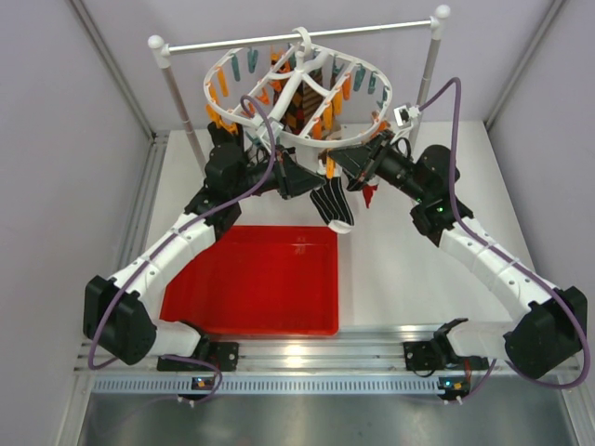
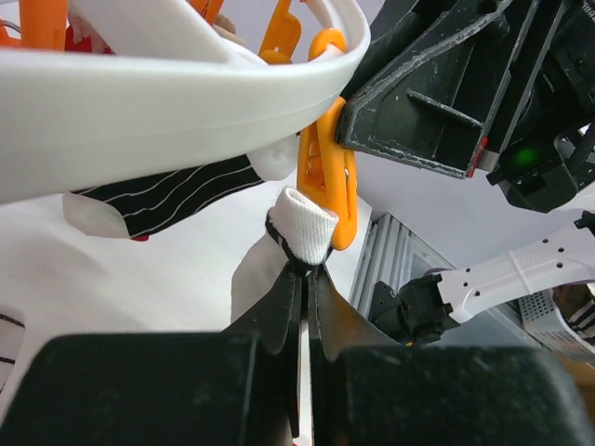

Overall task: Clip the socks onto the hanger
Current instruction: Clamp the sock onto the hanger.

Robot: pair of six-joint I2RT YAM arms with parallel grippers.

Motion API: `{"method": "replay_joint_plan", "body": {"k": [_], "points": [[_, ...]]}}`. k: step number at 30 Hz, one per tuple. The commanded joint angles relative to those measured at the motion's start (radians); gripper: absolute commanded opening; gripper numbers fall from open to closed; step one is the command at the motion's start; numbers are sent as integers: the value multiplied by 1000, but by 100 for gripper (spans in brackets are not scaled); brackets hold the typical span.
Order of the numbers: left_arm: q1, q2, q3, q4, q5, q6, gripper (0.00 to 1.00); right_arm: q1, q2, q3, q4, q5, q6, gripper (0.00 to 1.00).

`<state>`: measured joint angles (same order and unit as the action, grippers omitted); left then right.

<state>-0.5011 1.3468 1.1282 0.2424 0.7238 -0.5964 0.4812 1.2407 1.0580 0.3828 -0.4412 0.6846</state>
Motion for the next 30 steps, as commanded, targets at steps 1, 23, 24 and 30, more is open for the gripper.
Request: {"method": "replay_joint_plan", "body": {"k": [1, 23, 24, 30], "points": [[4, 2, 42, 97, 22, -34, 0, -4, 0, -4, 45, -57, 3, 0], [4, -81, 5, -159, -55, 193, 73, -6, -61, -18, -94, -57, -22, 63], [4, -112, -1, -198, -75, 219, 75, -4, -85, -26, -132, -41, -28, 70], [10, -259, -91, -428, -150, 426, 96, -6, -217, -111, -235, 5, -92, 92]]}}
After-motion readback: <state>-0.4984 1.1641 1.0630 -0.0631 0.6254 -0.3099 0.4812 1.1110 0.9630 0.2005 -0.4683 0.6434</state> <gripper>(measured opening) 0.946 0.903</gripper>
